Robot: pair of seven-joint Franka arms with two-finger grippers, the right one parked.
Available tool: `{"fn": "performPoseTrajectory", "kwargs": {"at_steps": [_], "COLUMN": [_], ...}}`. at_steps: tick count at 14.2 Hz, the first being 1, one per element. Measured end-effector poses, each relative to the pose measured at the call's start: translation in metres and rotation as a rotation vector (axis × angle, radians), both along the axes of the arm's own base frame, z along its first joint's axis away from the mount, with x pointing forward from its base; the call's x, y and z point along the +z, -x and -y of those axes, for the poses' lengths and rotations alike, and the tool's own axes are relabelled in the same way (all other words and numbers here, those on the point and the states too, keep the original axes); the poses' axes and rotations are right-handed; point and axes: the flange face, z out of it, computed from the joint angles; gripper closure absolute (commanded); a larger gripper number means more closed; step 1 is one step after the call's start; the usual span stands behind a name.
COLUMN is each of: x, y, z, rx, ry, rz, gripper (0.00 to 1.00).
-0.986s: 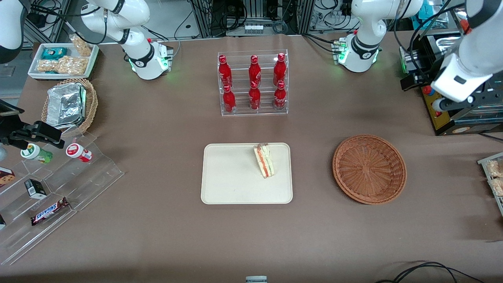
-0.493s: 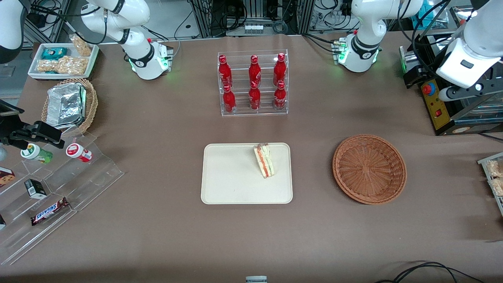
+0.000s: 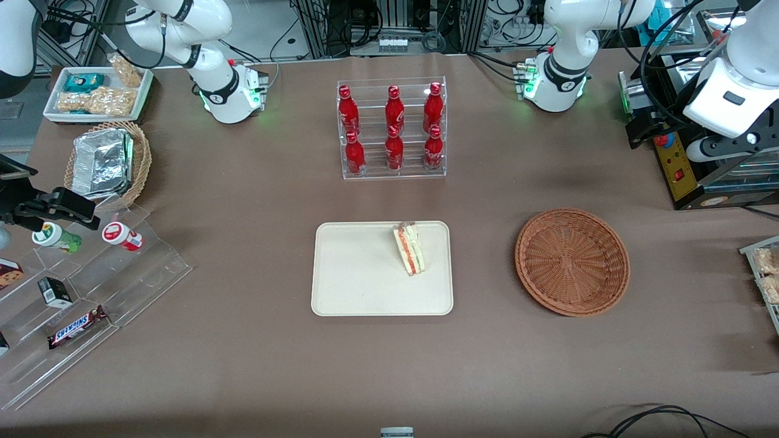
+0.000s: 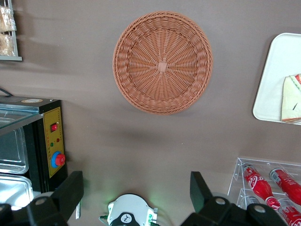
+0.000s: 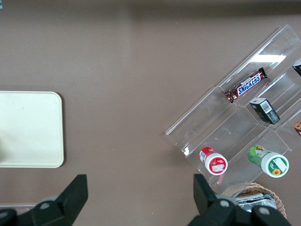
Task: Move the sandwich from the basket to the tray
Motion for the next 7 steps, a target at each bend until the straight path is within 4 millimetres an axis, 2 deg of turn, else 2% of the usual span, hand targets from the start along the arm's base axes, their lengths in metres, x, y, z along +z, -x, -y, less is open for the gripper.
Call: {"fn": "performPoseTrajectory", "kwargs": {"at_steps": [7], "x": [-0.0038], "y": [-0.0023], "z": [0.0002], "rx": [0.000], "ry": [0.001], "rz": [-0.008], "gripper": [0.00]}}
